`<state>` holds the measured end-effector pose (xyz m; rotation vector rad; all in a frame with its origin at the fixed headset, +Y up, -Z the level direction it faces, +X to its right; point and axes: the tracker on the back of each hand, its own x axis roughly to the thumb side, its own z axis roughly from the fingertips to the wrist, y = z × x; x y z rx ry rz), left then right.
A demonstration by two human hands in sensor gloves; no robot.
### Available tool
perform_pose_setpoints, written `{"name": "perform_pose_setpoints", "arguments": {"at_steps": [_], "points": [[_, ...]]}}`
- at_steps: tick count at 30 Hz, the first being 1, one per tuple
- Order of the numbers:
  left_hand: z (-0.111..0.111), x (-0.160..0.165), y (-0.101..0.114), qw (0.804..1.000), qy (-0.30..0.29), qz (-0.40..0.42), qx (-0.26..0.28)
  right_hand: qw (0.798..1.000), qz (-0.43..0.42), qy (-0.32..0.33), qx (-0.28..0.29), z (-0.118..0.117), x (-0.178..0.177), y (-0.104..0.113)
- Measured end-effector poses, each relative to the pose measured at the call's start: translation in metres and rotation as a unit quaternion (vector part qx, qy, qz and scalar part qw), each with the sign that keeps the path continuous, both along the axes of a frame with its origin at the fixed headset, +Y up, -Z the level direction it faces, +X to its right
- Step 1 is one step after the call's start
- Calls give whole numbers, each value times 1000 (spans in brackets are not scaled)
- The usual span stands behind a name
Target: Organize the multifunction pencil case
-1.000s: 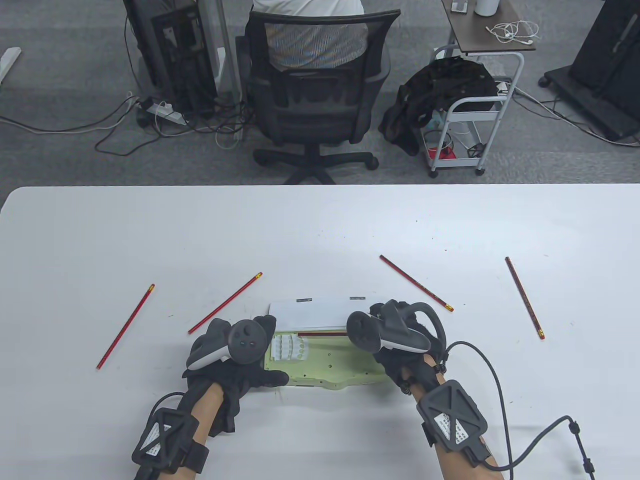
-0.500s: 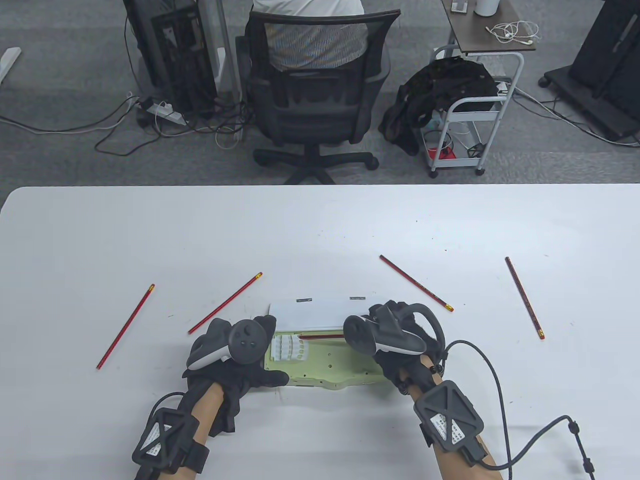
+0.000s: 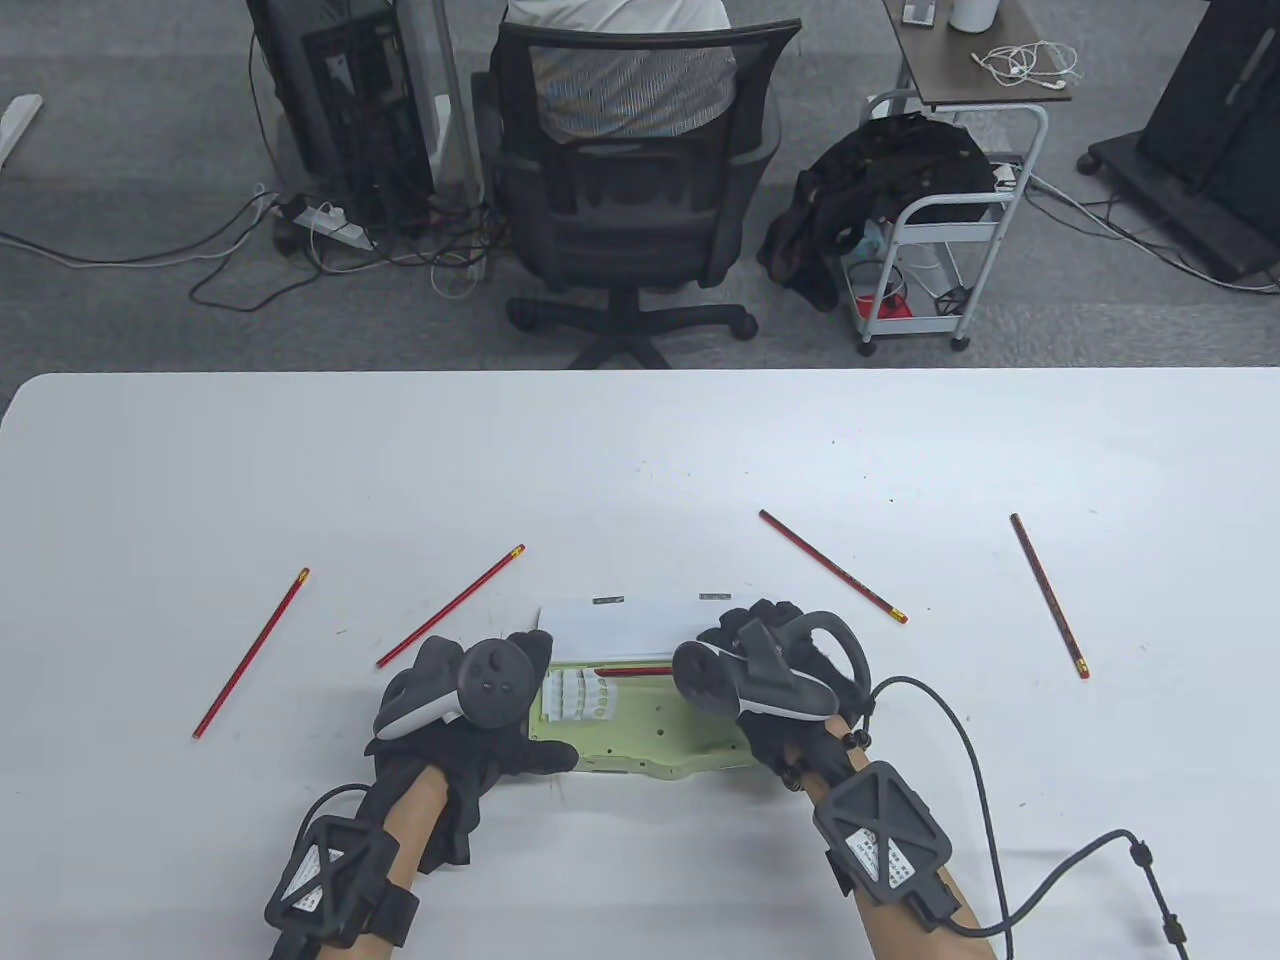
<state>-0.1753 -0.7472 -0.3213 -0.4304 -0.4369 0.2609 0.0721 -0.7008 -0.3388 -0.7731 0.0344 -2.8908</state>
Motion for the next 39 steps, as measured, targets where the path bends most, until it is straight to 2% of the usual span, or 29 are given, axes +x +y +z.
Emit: {"name": "perform_pose_setpoints", "arguments": {"at_steps": [7,11,14,19,26,33,39], "points": [[0,0,0,1000,0,-1,0,1000,-7,-1,3,0,2,0],[0,0,0,1000,0,0,0,999,-37,-13,7,-1,14,8],[0,0,0,1000,0,-2,0,997,-70,-33,11,-2,28,16],[0,0,0,1000,0,0,-1,987,-126,-101,7,-6,65,23],[0,0,0,1000,0,1,-1,980,-119,-157,-13,-13,85,6],[0,-1,0,1000,1,3,-2,981,-85,-170,-41,-16,80,-10],[0,-1,0,1000,1,3,-2,980,-86,-174,-50,-16,80,-11]]}}
